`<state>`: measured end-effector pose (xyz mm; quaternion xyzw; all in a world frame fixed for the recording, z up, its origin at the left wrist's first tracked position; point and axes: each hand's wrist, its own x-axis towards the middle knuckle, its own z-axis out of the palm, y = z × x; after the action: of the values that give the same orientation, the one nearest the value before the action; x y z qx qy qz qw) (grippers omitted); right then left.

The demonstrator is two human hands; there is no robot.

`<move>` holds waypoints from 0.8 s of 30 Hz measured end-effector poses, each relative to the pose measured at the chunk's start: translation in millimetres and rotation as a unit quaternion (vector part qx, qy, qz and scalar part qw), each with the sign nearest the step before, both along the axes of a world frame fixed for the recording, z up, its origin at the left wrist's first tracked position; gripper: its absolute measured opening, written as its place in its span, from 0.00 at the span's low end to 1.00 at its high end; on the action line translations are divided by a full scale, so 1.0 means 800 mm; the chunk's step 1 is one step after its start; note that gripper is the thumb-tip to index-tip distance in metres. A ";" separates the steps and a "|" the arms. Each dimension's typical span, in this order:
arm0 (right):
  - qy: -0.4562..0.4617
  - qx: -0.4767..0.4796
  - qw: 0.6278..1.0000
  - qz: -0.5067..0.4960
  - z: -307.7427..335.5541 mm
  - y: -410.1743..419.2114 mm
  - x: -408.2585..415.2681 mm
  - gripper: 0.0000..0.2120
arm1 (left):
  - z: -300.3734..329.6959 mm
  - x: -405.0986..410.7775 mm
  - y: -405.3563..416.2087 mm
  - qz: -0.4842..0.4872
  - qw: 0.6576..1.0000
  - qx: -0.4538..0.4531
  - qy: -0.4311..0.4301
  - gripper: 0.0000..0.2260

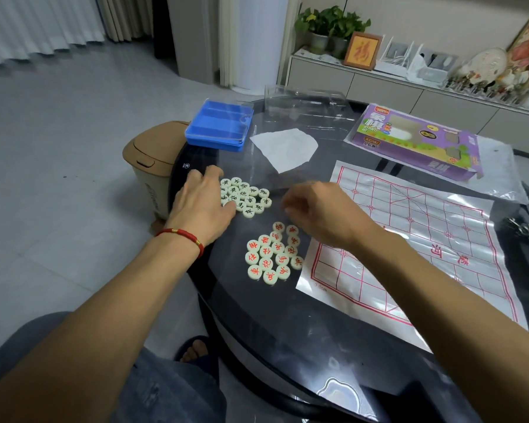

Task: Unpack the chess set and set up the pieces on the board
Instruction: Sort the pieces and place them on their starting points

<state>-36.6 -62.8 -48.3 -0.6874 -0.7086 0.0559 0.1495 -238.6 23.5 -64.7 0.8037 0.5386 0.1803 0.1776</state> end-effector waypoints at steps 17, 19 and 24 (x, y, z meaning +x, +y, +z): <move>-0.055 -0.010 0.996 0.074 -0.002 -0.087 -0.013 0.17 | 0.025 -0.011 -0.070 -0.263 0.958 -0.037 0.110 0.27; -0.068 -0.029 0.994 0.074 -0.008 -0.088 -0.009 0.17 | 0.018 -0.013 -0.076 -0.268 0.956 -0.039 0.111 0.30; -0.059 -0.055 0.994 0.071 -0.010 -0.094 -0.003 0.23 | 0.013 -0.018 -0.085 -0.272 0.957 -0.028 0.103 0.34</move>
<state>-39.2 -137.6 -56.3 -0.6445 -0.7591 0.0651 0.0650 -252.6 -44.8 -53.9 0.9286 0.3201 0.0267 0.1858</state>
